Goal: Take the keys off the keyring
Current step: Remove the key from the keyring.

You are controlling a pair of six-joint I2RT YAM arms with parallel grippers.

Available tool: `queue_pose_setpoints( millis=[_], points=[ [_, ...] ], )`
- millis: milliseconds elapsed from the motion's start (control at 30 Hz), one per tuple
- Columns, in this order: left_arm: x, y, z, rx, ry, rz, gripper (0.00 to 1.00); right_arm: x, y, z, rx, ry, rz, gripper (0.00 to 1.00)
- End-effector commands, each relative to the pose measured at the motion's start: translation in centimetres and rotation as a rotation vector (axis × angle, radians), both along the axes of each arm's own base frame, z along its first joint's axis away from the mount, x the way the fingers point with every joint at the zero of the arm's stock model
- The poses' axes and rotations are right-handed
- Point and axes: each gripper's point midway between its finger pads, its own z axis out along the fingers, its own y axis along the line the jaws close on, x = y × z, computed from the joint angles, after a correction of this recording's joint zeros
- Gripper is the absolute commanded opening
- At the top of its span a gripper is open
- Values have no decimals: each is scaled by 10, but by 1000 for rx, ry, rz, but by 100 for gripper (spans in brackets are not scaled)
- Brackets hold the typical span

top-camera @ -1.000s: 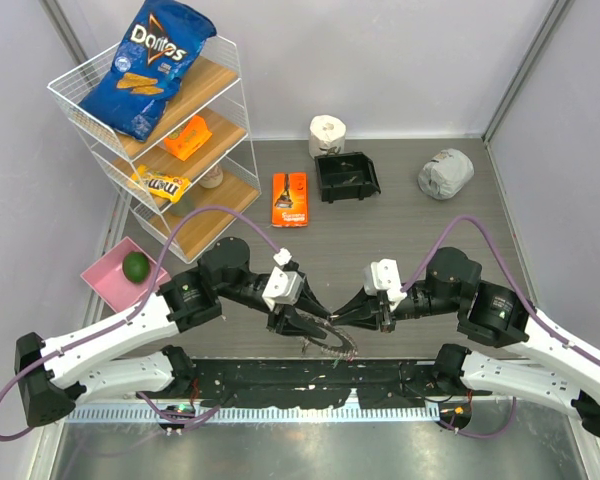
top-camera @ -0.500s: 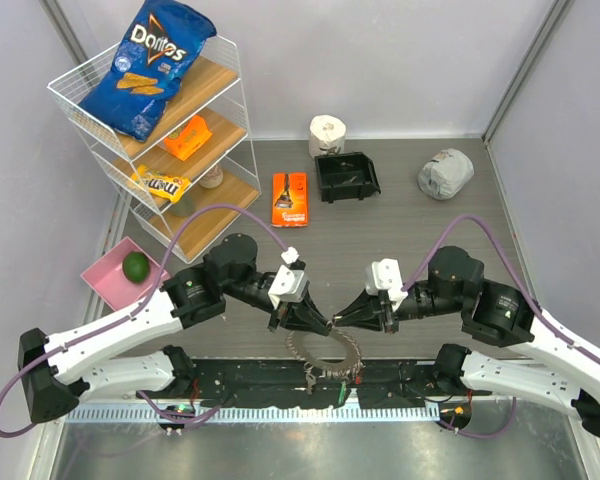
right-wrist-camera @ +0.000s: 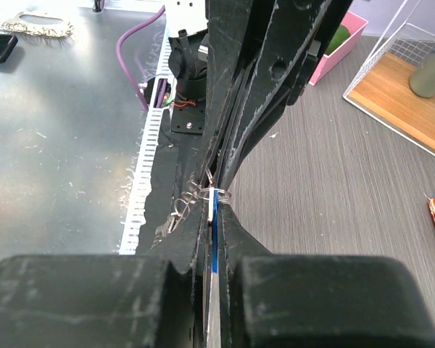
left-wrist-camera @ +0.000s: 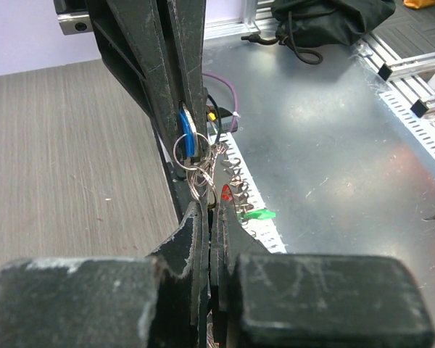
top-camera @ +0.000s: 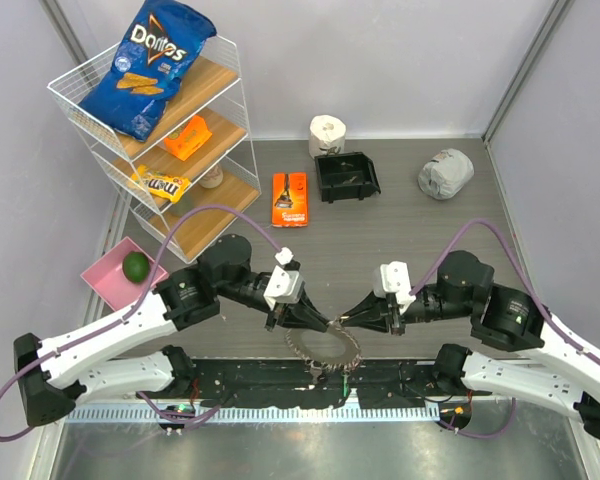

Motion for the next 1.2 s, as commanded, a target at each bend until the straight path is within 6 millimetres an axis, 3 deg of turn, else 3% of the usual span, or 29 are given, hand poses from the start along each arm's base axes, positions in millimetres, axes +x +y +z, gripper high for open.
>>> queue_pose_setpoints(
  millis=[0, 700, 900, 1167],
  points=[
    [-1, 8, 17, -31, -45, 17, 0, 1, -3, 15, 63, -26, -23, 5],
    [-7, 18, 23, -51, -97, 2, 0, 9, 9, -17, -20, 30, -28, 5],
    [-8, 19, 22, -50, -97, 2, 0, 9, 12, -18, -24, 35, -23, 5],
    [-8, 18, 20, -44, -93, 0, 0, 5, 6, -3, 17, 11, -22, 5]
  ],
)
